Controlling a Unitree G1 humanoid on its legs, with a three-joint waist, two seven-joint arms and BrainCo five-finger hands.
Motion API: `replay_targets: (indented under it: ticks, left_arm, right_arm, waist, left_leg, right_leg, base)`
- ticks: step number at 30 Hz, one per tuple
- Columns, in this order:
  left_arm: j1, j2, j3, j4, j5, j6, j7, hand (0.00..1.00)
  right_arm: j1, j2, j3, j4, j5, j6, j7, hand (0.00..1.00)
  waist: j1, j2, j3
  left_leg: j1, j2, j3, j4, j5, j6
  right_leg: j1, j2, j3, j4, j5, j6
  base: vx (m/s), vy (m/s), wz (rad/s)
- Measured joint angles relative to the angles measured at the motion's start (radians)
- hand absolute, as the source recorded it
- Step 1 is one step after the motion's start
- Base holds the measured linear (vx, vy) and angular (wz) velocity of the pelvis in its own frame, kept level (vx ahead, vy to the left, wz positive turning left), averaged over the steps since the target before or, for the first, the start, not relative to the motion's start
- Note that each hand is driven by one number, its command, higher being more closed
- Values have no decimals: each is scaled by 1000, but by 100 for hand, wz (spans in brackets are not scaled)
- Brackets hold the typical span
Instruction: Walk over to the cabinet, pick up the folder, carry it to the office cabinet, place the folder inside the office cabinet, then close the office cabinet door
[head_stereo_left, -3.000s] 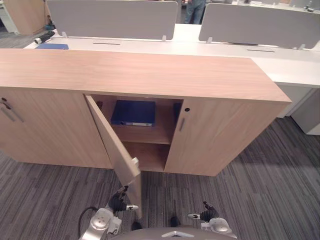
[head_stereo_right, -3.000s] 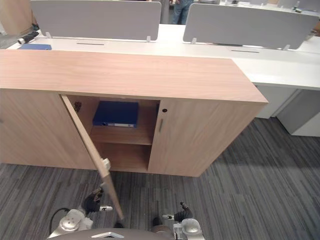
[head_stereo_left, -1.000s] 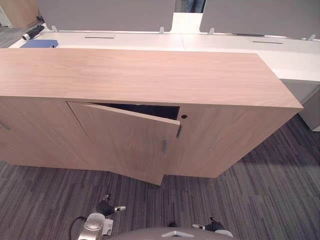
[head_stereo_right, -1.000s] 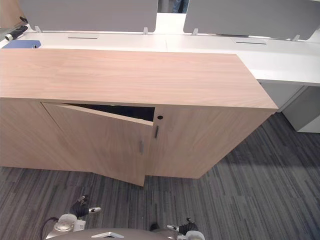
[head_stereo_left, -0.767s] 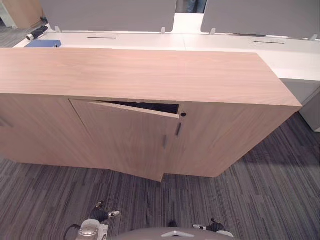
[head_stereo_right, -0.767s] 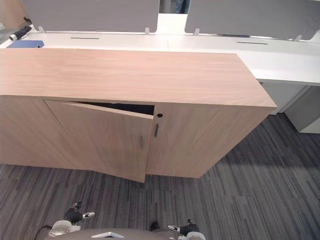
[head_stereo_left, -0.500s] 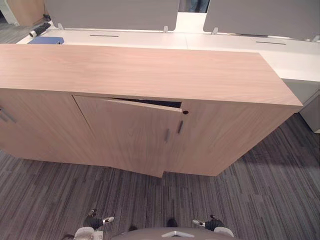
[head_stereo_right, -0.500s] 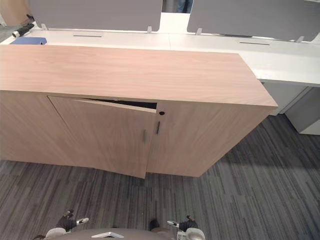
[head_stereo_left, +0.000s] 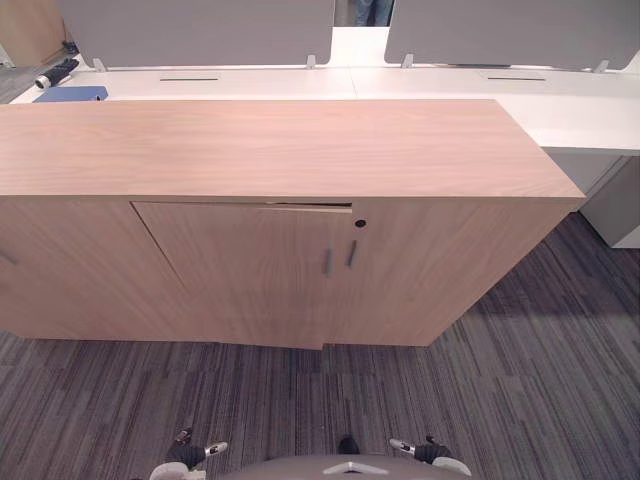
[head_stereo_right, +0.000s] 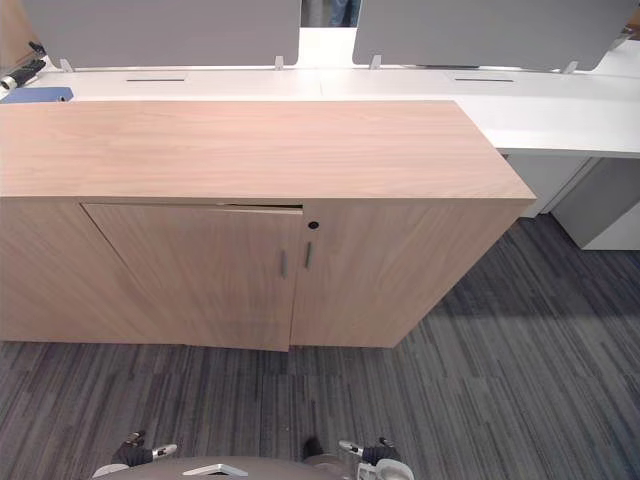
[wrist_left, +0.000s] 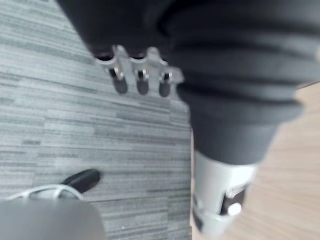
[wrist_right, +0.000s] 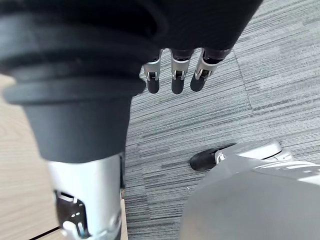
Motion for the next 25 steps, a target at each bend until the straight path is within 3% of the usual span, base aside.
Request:
replay_targets:
  ticks: [12, 19, 25]
  left_arm:
    - [0, -10, 0, 9, 0, 1, 0, 0]
    - [-7, -10, -1, 9, 0, 1, 0, 0]
    - [-4, -10, -1, 11, 0, 1, 0, 0]
  right_arm:
    - [-3, 0, -5, 0, 0, 1, 0, 0]
    - [-16, 0, -17, 25, 0, 0, 0, 0]
    - [-15, 1, -25, 27, 0, 1, 0, 0]
  waist:
    - [2, 8, 3]
    - [19, 2, 6]
    - [21, 0, 7]
  left_leg:
    - [13, -2, 27, 0, -21, -10]
    - [13, -5, 25, 0, -14, 10]
    - [16, -8, 25, 0, -18, 5]
  right_leg:
    - [-1, -1, 24, 0, 1, 2]
    - [0, -2, 26, -3, -1, 3]
    - [1, -7, 25, -1, -2, 4]
  base:
    - [-18, -30, -8]
    - [-7, -37, 0]
    - [-31, -28, 0]
